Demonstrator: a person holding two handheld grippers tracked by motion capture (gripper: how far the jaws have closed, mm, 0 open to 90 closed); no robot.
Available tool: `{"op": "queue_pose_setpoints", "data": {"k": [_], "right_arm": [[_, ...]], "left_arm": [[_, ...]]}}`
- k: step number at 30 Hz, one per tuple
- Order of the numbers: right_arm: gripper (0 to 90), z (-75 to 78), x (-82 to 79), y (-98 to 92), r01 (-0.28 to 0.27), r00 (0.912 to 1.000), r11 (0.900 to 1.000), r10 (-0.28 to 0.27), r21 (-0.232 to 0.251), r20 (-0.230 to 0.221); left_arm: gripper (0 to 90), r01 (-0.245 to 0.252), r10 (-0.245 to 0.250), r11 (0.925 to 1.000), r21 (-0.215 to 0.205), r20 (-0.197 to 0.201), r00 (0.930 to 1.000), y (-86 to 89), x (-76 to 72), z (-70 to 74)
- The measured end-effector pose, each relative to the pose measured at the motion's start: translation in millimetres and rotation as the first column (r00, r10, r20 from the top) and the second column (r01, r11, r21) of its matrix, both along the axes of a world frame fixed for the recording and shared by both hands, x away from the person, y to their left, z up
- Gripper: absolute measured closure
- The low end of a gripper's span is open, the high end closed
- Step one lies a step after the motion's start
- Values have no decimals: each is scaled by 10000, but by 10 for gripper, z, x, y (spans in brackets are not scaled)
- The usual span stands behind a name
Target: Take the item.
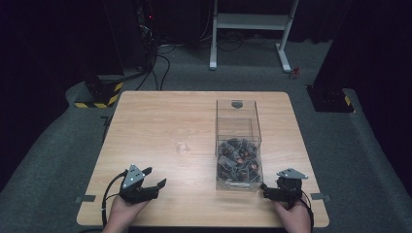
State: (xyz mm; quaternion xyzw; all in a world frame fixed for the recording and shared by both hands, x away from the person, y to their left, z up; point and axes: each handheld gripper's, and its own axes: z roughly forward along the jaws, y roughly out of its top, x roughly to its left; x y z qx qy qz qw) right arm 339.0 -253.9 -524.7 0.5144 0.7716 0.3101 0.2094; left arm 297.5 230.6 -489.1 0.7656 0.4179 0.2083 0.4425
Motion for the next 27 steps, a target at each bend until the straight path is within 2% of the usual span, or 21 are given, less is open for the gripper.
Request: {"op": "queue_pose_setpoints", "data": {"k": [2,6,11,27], "right_arm": [[76,-1,1,-1,-13,10000,10000,13,-6,14],[76,-1,1,-1,-14,10000,10000,14,-6,14],[76,0,1,0,-27,10000,10000,27,-6,12],[76,0,1,0,-27,10000,10000,27,-7,14]], "left_arm": [[273,133,-133,9996,-229,7,9999,-46,-6,36],[262,309,-308,9990,-329,48,9995,-91,-3,75],[205,502,-502,9987,-20,-31,9987,-187,32,113],[205,1007,-1004,9946,-243,134,9949,-453,107,227]]}}
